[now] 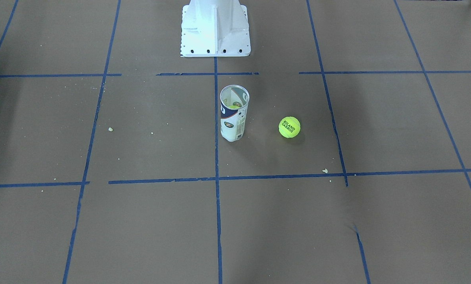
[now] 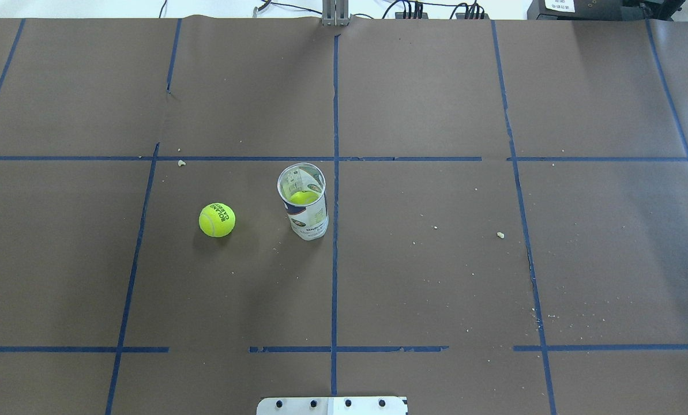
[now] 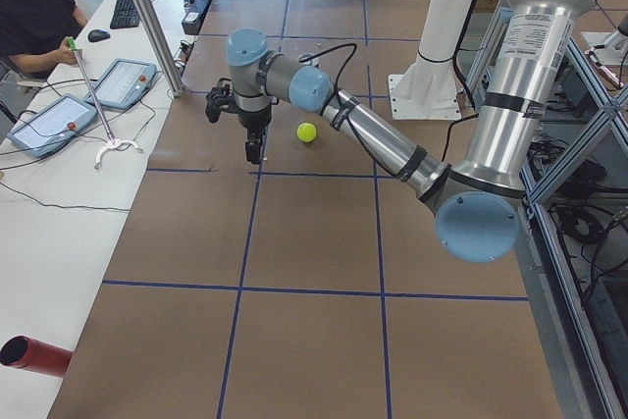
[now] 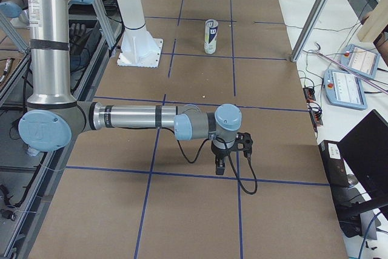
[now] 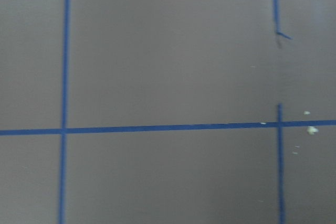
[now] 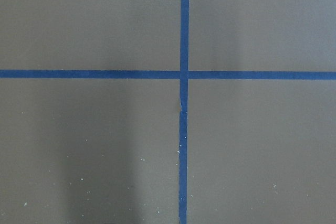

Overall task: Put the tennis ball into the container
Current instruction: 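Reach the left gripper down toward the yellow-green tennis ball, then close the left gripper around the tennis ball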

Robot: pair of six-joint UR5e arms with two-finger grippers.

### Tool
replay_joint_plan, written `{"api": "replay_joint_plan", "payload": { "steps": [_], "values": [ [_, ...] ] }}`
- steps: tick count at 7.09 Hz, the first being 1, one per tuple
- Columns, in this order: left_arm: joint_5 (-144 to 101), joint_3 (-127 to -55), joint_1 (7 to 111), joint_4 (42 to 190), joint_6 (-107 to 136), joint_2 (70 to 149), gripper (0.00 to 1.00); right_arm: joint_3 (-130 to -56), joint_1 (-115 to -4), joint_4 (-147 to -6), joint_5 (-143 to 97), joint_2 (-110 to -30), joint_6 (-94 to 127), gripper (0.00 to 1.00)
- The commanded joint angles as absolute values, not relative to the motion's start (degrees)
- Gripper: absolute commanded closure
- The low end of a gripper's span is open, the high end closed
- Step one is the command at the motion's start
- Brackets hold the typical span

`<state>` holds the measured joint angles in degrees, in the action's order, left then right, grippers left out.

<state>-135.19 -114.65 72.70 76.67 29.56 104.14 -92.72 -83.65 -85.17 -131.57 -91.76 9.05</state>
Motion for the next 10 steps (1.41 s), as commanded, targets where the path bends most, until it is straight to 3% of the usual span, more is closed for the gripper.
{"api": "replay_joint_plan", "payload": {
  "steps": [1,4,6,10],
  "values": [
    [-129.86,-117.34,58.60,82.67,46.25,106.69,0.00,-92.72,-83.67,-85.17,-131.57,-91.76,9.05,0.00],
    [-123.14,-108.94,46.62,85.06,51.77,113.54,0.00,-92.72,-83.67,-85.17,-131.57,-91.76,9.05,0.00],
    [-123.22,-102.50,43.97,93.21,55.17,114.08,0.00,-92.72,-83.67,-85.17,-131.57,-91.76,9.05,0.00],
    [-121.99,-97.05,38.59,101.30,62.38,114.35,0.00,-92.72,-83.67,-85.17,-131.57,-91.76,9.05,0.00]
  ]
}}
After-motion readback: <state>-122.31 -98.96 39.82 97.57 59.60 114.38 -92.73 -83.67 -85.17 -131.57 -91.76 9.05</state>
